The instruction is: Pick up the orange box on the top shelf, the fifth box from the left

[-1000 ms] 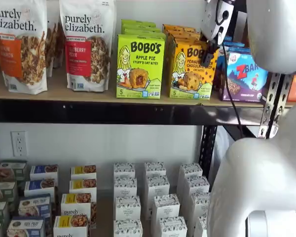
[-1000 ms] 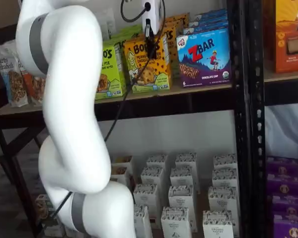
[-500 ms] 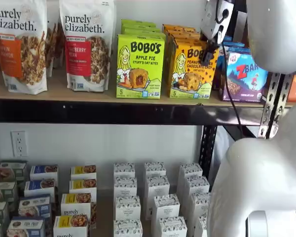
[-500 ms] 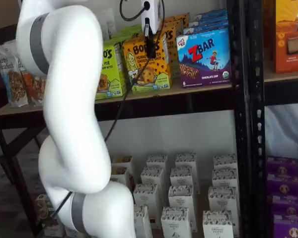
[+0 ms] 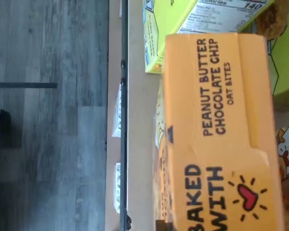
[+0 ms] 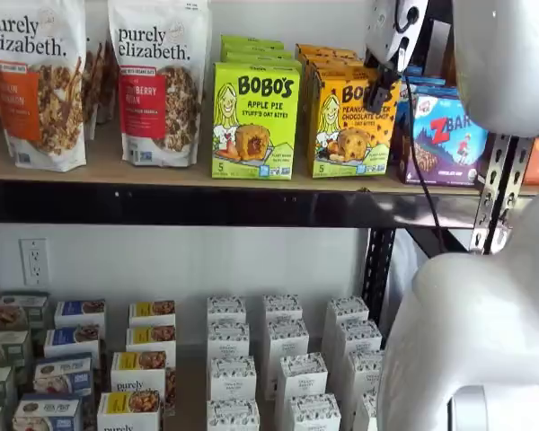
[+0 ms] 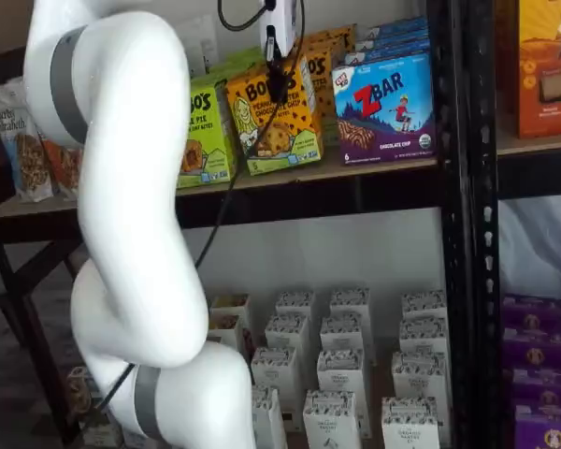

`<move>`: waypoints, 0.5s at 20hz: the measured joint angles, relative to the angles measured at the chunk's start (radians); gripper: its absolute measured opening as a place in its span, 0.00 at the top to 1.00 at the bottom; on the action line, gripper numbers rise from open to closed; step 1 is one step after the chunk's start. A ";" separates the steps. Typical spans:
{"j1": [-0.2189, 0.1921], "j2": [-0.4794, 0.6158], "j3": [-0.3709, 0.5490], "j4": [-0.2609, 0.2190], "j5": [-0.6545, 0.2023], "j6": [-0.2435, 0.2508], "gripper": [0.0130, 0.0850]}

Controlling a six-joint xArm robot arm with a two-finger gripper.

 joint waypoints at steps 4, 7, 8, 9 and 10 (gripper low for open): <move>-0.003 0.003 -0.013 0.001 0.019 0.000 0.61; -0.001 0.004 -0.017 -0.005 0.030 0.001 0.61; 0.000 0.003 -0.017 -0.006 0.033 0.002 0.61; 0.001 0.001 -0.018 -0.008 0.036 0.003 0.61; 0.002 0.000 -0.018 -0.009 0.039 0.004 0.61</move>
